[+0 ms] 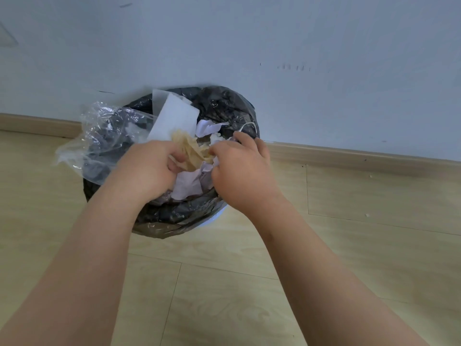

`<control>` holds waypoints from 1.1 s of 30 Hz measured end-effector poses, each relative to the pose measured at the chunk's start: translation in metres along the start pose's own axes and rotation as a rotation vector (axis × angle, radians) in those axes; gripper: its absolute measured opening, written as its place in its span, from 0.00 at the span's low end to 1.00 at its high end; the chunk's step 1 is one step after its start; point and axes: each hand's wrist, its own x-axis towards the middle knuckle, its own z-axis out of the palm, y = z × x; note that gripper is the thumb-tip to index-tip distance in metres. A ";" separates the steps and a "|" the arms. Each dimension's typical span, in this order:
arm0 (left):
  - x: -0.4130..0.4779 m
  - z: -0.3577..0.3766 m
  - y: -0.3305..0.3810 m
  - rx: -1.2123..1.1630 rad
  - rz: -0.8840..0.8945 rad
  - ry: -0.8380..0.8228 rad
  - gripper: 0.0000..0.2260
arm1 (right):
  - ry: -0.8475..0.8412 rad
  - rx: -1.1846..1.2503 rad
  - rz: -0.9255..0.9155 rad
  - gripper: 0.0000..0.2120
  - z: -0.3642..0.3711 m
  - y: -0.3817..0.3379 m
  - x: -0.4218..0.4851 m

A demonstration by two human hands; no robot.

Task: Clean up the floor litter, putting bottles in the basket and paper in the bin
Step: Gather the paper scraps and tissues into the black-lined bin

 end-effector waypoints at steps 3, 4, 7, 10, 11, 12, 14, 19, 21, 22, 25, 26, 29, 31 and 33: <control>-0.003 -0.006 0.004 -0.053 0.024 0.044 0.11 | 0.098 0.050 -0.002 0.15 -0.004 0.002 -0.003; -0.004 -0.008 0.006 -0.080 0.040 0.043 0.10 | 0.123 0.072 0.000 0.14 -0.005 0.002 -0.003; -0.006 -0.007 0.013 -0.066 0.080 -0.005 0.12 | 0.117 0.086 -0.012 0.09 -0.005 -0.001 -0.007; -0.007 -0.001 0.010 0.057 0.077 -0.064 0.15 | 0.011 -0.007 -0.025 0.13 0.002 -0.004 -0.010; -0.007 0.002 0.008 0.072 0.069 -0.083 0.16 | -0.019 -0.033 -0.024 0.15 0.004 -0.004 -0.011; -0.008 0.003 0.005 0.077 0.058 -0.100 0.16 | -0.051 -0.053 -0.020 0.17 0.006 -0.004 -0.011; -0.010 0.006 0.001 0.082 0.041 -0.121 0.15 | -0.108 -0.078 -0.010 0.20 0.009 -0.005 -0.012; -0.013 0.009 -0.004 0.083 0.017 -0.144 0.13 | -0.092 -0.102 0.008 0.21 0.007 -0.012 -0.013; -0.011 0.008 -0.005 0.084 0.015 -0.141 0.14 | 0.004 -0.100 0.004 0.19 0.004 -0.015 -0.014; -0.010 0.007 -0.005 0.085 0.012 -0.139 0.14 | 0.043 -0.105 0.000 0.18 0.003 -0.017 -0.014; -0.010 0.006 -0.005 0.108 0.009 -0.139 0.14 | -0.006 -0.136 -0.005 0.19 0.005 -0.019 -0.014; -0.010 0.006 -0.006 0.112 0.014 -0.140 0.14 | -0.065 -0.169 0.003 0.20 0.007 -0.019 -0.014; -0.012 0.008 -0.006 0.131 0.036 -0.119 0.13 | -0.132 -0.249 0.014 0.24 0.010 -0.018 -0.015; -0.014 0.009 -0.001 0.176 0.052 -0.065 0.12 | -0.031 -0.199 -0.001 0.21 0.006 -0.015 -0.016; -0.016 0.009 0.005 0.251 0.075 0.027 0.12 | 0.109 -0.096 0.022 0.17 -0.002 -0.010 -0.017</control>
